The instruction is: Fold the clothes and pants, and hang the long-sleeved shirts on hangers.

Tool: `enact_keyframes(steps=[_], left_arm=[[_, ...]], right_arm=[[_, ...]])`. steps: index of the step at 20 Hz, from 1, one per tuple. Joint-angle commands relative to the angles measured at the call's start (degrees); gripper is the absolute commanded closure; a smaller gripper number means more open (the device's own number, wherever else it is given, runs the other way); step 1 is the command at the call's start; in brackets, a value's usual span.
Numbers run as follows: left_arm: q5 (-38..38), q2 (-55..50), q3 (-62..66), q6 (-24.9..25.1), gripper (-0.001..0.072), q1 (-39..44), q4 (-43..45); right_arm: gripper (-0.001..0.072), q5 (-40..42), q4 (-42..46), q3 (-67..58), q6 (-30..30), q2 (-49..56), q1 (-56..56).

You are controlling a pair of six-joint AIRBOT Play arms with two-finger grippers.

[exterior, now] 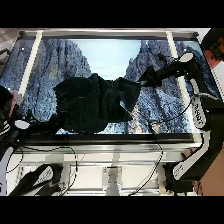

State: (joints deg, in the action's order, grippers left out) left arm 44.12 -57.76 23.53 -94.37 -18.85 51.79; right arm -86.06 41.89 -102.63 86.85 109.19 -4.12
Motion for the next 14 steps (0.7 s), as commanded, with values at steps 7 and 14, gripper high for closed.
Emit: enact_keyframes(steps=[7, 14], left_arm=[[-6.9, -3.3, 1.7, 14.0, 0.0692, -0.1, -18.9], [-5.7, 4.5, 20.8, 17.9, 0.0695, -2.2, -17.5]], right_arm=[[0.0540, 3.8, 0.7, 0.0, -0.5, 0.0, 2.1], [0.0708, 4.0, 1.8, 0.0, -2.6, 0.1, -1.1]])
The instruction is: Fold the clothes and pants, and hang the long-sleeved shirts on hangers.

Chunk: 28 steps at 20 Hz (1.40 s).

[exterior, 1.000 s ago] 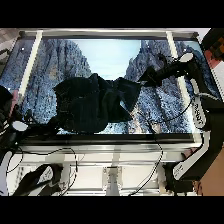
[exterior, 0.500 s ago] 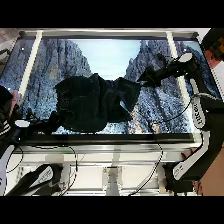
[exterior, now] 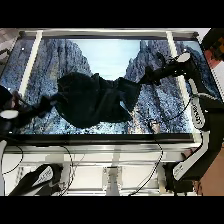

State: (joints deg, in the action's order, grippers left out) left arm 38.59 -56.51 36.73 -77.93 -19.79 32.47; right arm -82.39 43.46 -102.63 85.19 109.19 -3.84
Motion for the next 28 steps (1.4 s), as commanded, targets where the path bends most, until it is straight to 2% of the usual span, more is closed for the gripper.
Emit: enact_keyframes(steps=[1, 3, 8, 13, 16, 18, 19, 21, 23, 24, 28], left_arm=[[-0.1, 4.4, 10.0, 0.9, 0.0695, -2.0, 5.0], [0.4, 5.9, 11.8, -2.2, 0.0694, -3.0, 9.5], [3.3, 5.9, 11.8, -2.2, 0.0694, -3.1, 17.8], [3.3, 5.9, 11.8, -2.2, 0.0693, -3.1, 24.6], [3.3, 5.9, 11.8, -2.1, 0.0693, -3.1, 25.7], [3.3, 5.9, 11.8, -0.5, 0.0693, -3.1, 25.6], [3.3, 5.9, 11.8, 0.5, 0.0693, -3.1, 25.6], [3.3, 5.9, 11.8, 0.5, 0.0692, -3.1, 25.6], [3.3, 5.9, 11.8, 0.5, 0.0693, -3.1, 25.6], [3.3, 5.9, 11.8, 0.5, 0.0693, -3.1, 25.6], [3.3, 5.9, 11.8, 0.5, 0.0693, -3.1, 25.6]], right_arm=[[0.0708, -0.3, 0.2, 0.1, -1.0, 0.1, -2.2], [0.0708, -2.4, -2.1, 1.4, -2.6, 0.1, -3.1], [0.0708, -4.9, -9.8, 14.1, -8.7, -0.3, -2.6], [0.0707, 2.3, -16.9, 29.9, -13.1, -3.8, -2.6], [0.0705, 9.1, -16.8, 39.6, -11.7, -8.0, -2.6], [0.0689, 12.8, -16.7, 44.7, -8.4, -10.4, -2.5], [0.0602, 12.9, -16.4, 45.5, -6.6, -10.5, -2.4], [0.0279, 13.6, -15.7, 45.7, -4.6, -10.4, -1.5], [0.0255, 15.9, -15.6, 45.7, -3.7, -10.4, 0.4], [0.0212, 17.7, -15.1, 45.7, -2.2, -10.4, 1.7], [0.0216, 24.2, -14.9, 45.6, 1.5, -10.3, 6.8]])
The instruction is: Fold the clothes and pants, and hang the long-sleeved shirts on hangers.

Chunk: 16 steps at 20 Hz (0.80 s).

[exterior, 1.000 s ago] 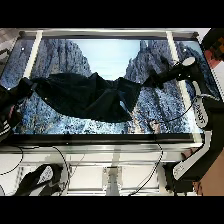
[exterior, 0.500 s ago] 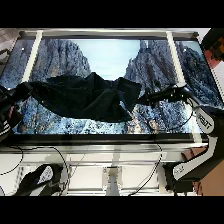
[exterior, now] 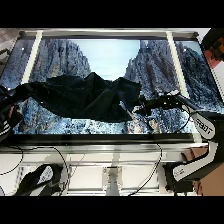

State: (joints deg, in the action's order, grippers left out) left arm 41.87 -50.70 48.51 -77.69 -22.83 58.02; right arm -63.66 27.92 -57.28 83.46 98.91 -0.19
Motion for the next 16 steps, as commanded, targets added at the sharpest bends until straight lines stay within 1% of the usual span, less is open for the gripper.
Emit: enact_keyframes(steps=[1, 2, 3, 4, 5, 7, 9, 10, 12, 16], left_arm=[[0.0, 0.0, 0.0, 0.2, 0.0693, 0.0, 0.1], [0.0, 0.0, 0.0, 0.2, 0.0693, 0.0, 0.1], [0.0, 0.0, 0.0, 0.2, 0.0693, 0.0, 0.1], [0.0, 0.0, 0.0, 0.2, 0.0693, 0.0, 0.1], [0.0, 0.0, 0.0, 0.2, 0.0693, 0.0, 0.0], [0.0, 0.0, 0.0, 0.2, 0.0693, 0.0, -0.2], [-0.1, -0.4, 0.0, 0.2, 0.0693, 0.0, -1.6], [-0.4, -1.1, 0.1, 0.2, 0.0694, 0.0, -4.6], [-0.9, -3.9, 1.0, 4.0, 0.0695, 0.8, -10.9], [-2.1, -13.8, 9.6, 4.1, 0.0695, 7.3, -12.3]], right_arm=[[0.0217, 6.3, 0.2, 0.0, 3.5, 0.0, 4.0], [0.0219, 7.2, 0.2, -0.3, 3.6, 0.0, 4.7], [0.0283, 8.3, 0.2, -0.7, 3.9, -0.1, 5.2], [0.0434, 8.2, -0.1, -1.0, 4.9, -0.1, 5.6], [0.0714, 7.2, -1.0, -1.6, 5.0, -0.1, 5.6], [0.0708, 4.5, -1.3, -4.0, 4.0, -0.9, 5.4], [0.0708, 5.9, 0.7, -7.6, 4.5, -3.3, 3.7], [0.0708, 6.9, 1.7, -9.6, 5.4, -4.4, 1.9], [0.0708, 7.6, 4.0, -14.5, 9.2, -5.8, -3.2], [0.0709, 7.6, 8.0, -25.4, 13.7, -5.9, -13.2]])
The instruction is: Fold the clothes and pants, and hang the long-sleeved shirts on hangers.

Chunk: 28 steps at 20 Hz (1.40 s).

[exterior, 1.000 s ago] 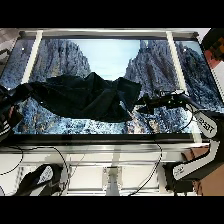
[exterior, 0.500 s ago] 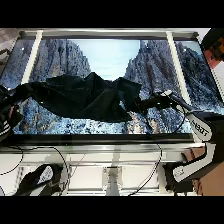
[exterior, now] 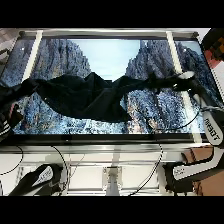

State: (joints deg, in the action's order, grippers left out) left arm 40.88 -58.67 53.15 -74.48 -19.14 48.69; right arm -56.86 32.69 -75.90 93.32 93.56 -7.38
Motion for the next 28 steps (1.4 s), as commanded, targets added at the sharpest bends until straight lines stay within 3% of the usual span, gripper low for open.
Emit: enact_keyframes(steps=[1, 4, 8, 11, 18, 20, 24, 26, 28], left_arm=[[-2.1, -8.3, 7.9, -0.6, 0.0695, 5.2, -2.9], [-4.7, -15.9, 19.0, -5.2, 0.0695, 8.9, -2.9], [-4.8, -22.5, 32.5, -7.7, 0.0695, 11.2, -2.9], [-6.0, -23.0, 35.7, -9.0, 0.0695, 10.6, -2.9], [-5.8, -23.0, 39.9, -13.4, 0.0695, 7.4, -2.9], [-1.0, -23.0, 40.8, -13.1, 0.0695, 5.4, -2.9], [16.2, -22.9, 41.0, -8.6, 0.0694, -1.3, -2.9], [26.9, -22.7, 41.0, -5.0, 0.0694, -4.8, -2.5], [32.8, -21.9, 40.8, -4.5, 0.0696, -6.1, 2.8]], right_arm=[[0.0709, 1.1, 3.6, -9.3, 5.1, -0.5, -8.1], [0.0709, 2.7, 3.8, -16.2, 5.5, -0.5, -12.3], [0.0709, 8.3, 9.2, -22.6, 8.4, -0.5, -13.1], [0.0709, 10.2, 12.6, -27.4, 14.9, 1.3, -13.4], [0.0709, 9.5, 12.1, -39.6, 17.3, 7.0, -13.1], [0.0708, 6.0, 13.3, -39.6, 17.3, 7.1, -13.1], [0.0707, -1.8, 18.2, -39.5, 16.9, 7.5, -13.1], [0.0707, -7.8, 22.4, -39.5, 14.1, 7.5, -13.1], [0.0708, -15.1, 28.9, -38.8, 10.7, 7.5, -12.7]])
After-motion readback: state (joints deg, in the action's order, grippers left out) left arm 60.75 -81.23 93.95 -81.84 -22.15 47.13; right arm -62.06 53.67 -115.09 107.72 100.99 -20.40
